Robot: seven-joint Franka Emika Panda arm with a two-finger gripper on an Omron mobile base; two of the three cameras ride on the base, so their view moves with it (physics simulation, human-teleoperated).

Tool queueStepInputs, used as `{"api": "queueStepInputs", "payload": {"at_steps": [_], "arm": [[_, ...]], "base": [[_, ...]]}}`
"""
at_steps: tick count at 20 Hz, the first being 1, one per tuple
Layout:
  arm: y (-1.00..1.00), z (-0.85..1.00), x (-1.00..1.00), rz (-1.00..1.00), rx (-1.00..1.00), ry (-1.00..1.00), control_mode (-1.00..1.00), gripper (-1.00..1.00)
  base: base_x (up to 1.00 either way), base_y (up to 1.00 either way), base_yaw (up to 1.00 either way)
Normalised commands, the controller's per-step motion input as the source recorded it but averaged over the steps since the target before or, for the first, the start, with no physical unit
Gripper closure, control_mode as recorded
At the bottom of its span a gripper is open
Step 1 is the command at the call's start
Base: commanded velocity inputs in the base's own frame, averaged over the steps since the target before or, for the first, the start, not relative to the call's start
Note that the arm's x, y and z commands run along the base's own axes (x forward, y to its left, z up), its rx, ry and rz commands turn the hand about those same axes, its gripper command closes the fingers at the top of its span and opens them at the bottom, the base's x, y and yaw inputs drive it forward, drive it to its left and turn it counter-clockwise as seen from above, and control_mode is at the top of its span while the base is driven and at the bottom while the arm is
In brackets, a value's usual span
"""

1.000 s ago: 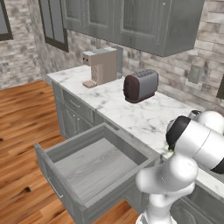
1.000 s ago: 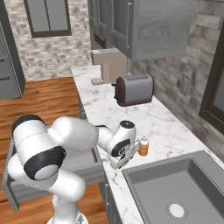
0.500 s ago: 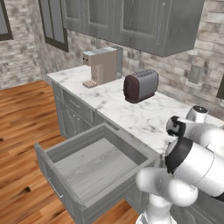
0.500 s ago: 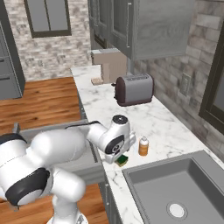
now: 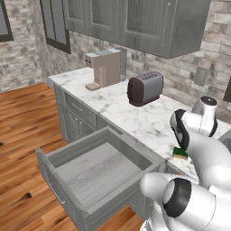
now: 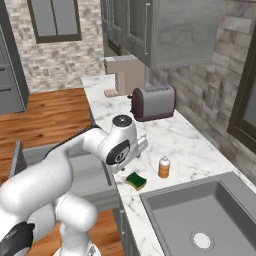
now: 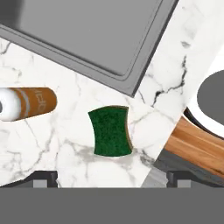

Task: Restock the sink supplies by placing the sponge and soap dispenser on the counter and next to the sink. Make sure the soap dispenser is upright.

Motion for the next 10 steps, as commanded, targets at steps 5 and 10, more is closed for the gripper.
{"api": "queueStepInputs", "payload": {"at_steps": [5,10], "arm": [[0.67,0.82,-0.38,-0.06,-0.05,-0.09,-1.00,-1.00],[0.76,0.50,-0.27,-0.03,-0.06,-0.10,-1.00,-1.00]], "base": [[0.00,0.00,0.00],[0.00,0.00,0.00]]}}
